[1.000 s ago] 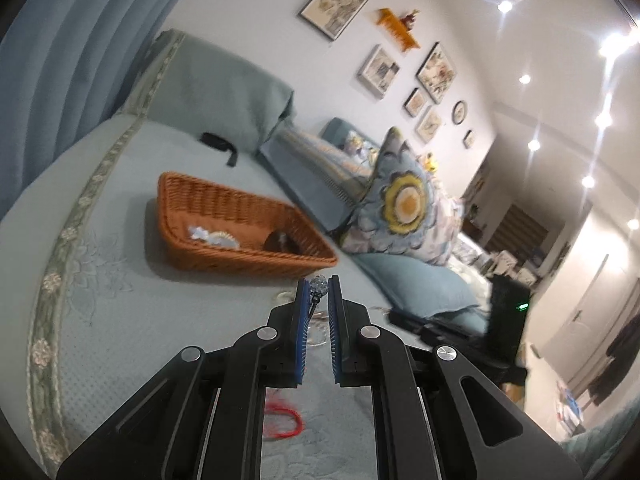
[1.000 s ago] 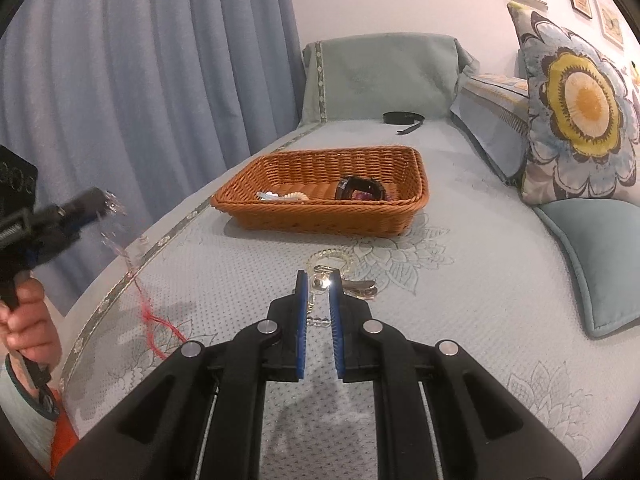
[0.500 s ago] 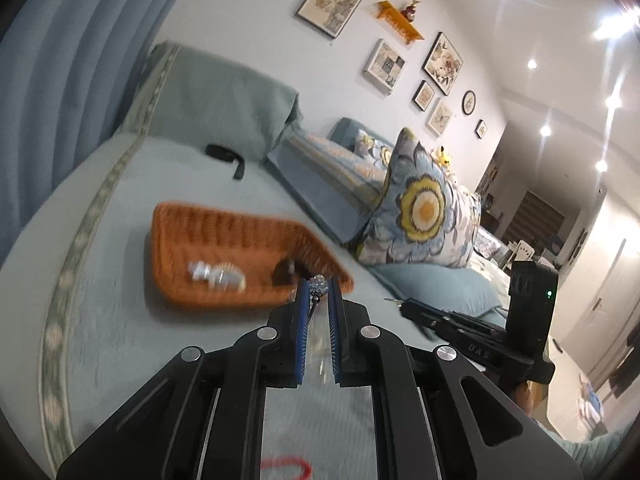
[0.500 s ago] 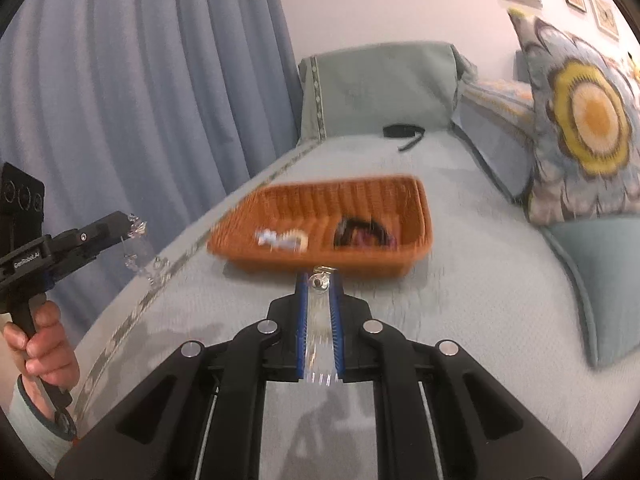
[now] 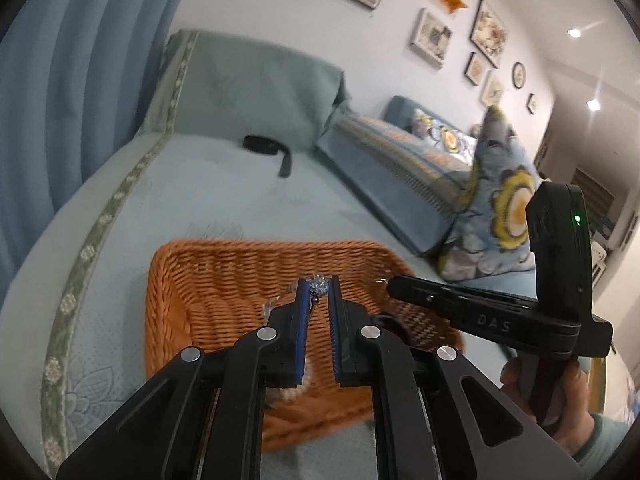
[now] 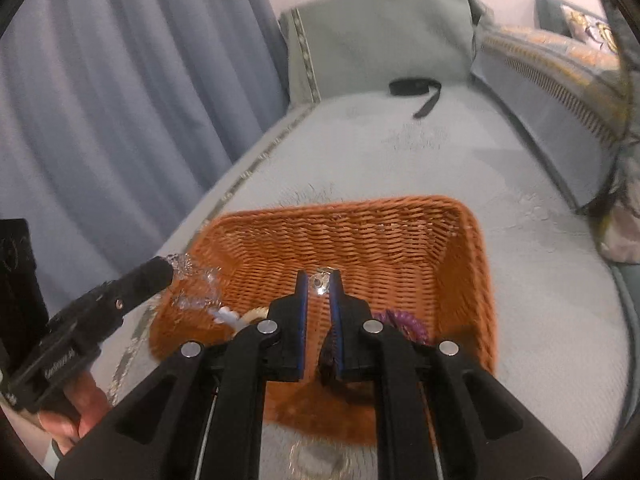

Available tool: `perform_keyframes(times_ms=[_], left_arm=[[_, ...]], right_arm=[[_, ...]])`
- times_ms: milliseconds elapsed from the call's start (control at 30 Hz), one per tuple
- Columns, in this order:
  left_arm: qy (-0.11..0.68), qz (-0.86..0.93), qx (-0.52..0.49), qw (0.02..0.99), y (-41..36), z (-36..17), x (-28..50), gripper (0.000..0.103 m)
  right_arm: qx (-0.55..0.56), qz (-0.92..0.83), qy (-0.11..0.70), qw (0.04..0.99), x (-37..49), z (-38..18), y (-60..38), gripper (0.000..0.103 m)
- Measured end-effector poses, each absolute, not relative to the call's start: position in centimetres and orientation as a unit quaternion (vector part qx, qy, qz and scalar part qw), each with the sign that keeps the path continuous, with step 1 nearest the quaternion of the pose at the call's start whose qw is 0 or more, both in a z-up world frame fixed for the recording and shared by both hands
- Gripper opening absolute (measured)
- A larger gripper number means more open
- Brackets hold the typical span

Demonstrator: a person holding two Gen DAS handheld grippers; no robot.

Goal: Organize jewelry
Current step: 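Lift both items, carry them into the basket and open both tools, then move the left tool to the red string while the right tool approaches the silver hair clip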

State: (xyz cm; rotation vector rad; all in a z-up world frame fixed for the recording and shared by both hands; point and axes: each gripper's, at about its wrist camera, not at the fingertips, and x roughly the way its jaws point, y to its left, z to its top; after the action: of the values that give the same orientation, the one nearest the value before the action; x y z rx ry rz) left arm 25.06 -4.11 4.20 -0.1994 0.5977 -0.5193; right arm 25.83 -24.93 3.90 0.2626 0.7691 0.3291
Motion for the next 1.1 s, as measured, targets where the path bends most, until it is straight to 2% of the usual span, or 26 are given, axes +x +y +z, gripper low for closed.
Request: perform_keyframes(times_ms=[267, 300, 333, 367, 500, 800, 1100], left_arm=[[0.320, -0.246, -0.110, 0.908, -3.2, 1.4, 27.0, 0.008], [0.321, -0.246, -0.112, 0.908, -3.2, 1.3, 26.9, 0.012], [0.323, -0.248, -0.116, 0.906, -3.1, 1.3, 26.8, 0.024], [0.319, -0.249, -0.120, 0.907, -2.9, 1.4, 26.6, 0.027], [0.308, -0.252, -0.121, 0.909, -2.2, 2.5, 25.5, 0.033], [0.281, -0.255, -0.116, 0.918, -0.1, 5.5, 19.1, 0.044], [0.299, -0.240, -0.103, 0.918, 1.4, 4.5, 10.6, 0.044]], right_arm=[[0.114, 0.145, 0.411, 0.893, 29.2, 0.8, -22.7, 0.009], [0.114, 0.144, 0.415, 0.891, 29.3, 0.7, -22.6, 0.009], [0.115, 0.144, 0.420, 0.889, 29.3, 0.6, -22.5, 0.010], [0.116, 0.143, 0.421, 0.888, 29.4, 0.6, -22.5, 0.011], [0.121, 0.138, 0.417, 0.890, 29.1, 0.9, -23.1, 0.032], [0.123, 0.152, 0.377, 0.905, 22.0, 4.0, -25.5, 0.032], [0.133, 0.149, 0.358, 0.912, 12.7, 3.2, -28.2, 0.032]])
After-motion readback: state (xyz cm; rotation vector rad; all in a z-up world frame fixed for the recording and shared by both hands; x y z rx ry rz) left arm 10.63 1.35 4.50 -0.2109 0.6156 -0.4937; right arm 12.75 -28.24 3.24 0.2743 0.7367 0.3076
